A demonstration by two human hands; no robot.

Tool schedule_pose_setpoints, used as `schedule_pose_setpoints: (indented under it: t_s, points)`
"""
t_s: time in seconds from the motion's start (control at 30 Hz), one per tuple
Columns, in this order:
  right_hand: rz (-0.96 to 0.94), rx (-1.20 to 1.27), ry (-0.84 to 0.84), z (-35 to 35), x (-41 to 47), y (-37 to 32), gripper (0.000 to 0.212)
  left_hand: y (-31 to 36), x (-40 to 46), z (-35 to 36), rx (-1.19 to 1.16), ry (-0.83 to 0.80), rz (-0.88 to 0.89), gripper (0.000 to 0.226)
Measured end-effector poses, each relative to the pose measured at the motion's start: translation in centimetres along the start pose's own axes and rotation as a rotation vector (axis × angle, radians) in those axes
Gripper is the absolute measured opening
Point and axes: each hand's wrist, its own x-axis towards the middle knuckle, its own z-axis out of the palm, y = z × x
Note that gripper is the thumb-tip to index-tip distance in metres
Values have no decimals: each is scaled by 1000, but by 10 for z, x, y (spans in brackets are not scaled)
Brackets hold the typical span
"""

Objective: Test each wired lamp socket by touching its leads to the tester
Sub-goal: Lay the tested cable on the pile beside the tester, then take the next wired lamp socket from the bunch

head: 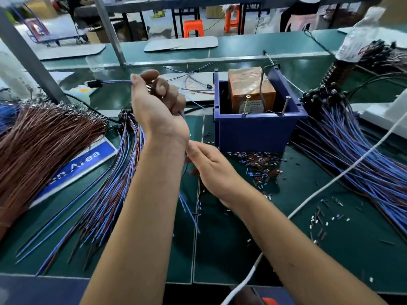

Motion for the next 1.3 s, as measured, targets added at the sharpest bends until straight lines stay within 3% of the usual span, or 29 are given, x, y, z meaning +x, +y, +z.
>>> schedule_pose_setpoints:
  t_s: [0.13,0.37,0.43,0.53,0.67,0.73,0.87,0.97,1.3]
  points:
    - [-44,169,-32,-26,-2,-9,34,19,8,9,-33,-7,4,48]
    - [-96,-40,31,-108,-18,-6,21,53,12,7,15,-111,199,49]
    - [-116,-92,109,-129,-24,1,17,43,5,5,204,-161,311,45]
    - [-182,-222,267,-147,-35,13,17,2,-18,1,694,-328,524,36]
    - [-262,-263,350,-145,-43,21,23,-65,-52,-15,1296,-868,700,30]
    - [-312,-254,341,-143,-45,20,34,-86,-62,-23,1444,-1007,654,34]
    - [-295,-239,348,-144,-44,25,22,-101,-62,-42,1369,-973,486,26]
    - [-219,-217,399,-143,-43,31,7,-102,-55,-51,1343,-909,488,20]
    - [-109,-27,415,-143,-40,32,12,-98,-47,-59,1271,-813,331,16]
